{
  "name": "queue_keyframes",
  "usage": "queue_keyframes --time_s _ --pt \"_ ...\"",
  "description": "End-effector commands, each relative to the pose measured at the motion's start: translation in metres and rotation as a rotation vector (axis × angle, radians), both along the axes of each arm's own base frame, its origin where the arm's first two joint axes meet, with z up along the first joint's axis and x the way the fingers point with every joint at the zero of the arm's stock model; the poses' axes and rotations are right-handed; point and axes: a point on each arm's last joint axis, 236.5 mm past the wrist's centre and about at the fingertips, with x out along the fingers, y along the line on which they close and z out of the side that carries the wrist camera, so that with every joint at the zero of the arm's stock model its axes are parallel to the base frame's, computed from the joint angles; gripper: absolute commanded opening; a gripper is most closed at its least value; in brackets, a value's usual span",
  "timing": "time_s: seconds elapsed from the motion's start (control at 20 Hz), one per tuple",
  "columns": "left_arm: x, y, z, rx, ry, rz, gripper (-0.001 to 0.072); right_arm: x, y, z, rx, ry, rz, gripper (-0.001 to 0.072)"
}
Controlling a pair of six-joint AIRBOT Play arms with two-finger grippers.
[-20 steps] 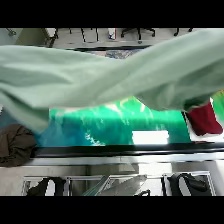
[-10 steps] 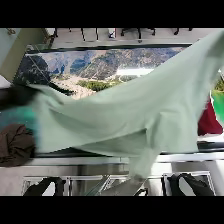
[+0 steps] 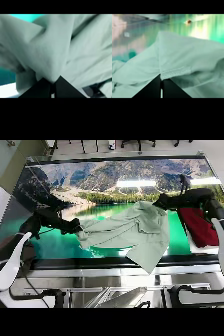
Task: Fold the shirts.
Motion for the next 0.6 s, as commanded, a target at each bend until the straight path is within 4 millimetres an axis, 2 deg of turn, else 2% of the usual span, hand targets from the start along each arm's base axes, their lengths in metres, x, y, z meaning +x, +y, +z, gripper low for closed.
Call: queue_keyframes --time_s 0.0,0.05,0.1,0.15,0.2,0.35,0.45,0.5,0.55 --pt "0.04 -0.006 0.0 -0.02 -0.029 -0.012 0.0013 0.012 -0.003 -0.034 0.001 0.025 -0.036 0.0019" --pt "0.049 -0.006 0.008 -0.019 -0.053 -0.019 0.0013 0.012 -0.002 -0.03 0.005 0.022 -0.029 0.0022" --pt "0.055 -0.007 0.017 -0.02 -0.067 -0.033 0.0053 0.009 -0.001 -0.024 0.01 0.022 -0.012 0.0104" --pt "0.058 -0.006 0.028 -0.029 -0.073 -0.049 0.0443 0.006 0.0 -0.017 0.019 0.024 0.008 0.0323" --pt "0.06 -0.001 0.04 -0.039 -0.069 -0.054 0.0695 0.002 -0.002 -0.009 0.03 0.026 0.026 0.0397" --pt "0.045 0.024 0.075 -0.079 0.006 -0.087 0.0695 -0.007 -0.023 0.012 0.032 0.015 0.024 0.0396" --pt "0.026 0.041 0.084 -0.095 0.065 -0.062 0.0695 -0.009 -0.039 0.013 0.01 0.015 0.004 0.0397" --pt "0.015 0.046 0.082 -0.098 0.08 -0.041 0.0695 -0.01 -0.044 0.008 -0.011 0.024 0.004 0.0414" --pt "0.002 0.048 0.077 -0.098 0.093 -0.016 0.0695 -0.013 -0.048 0.001 -0.041 0.037 0.013 0.0556"
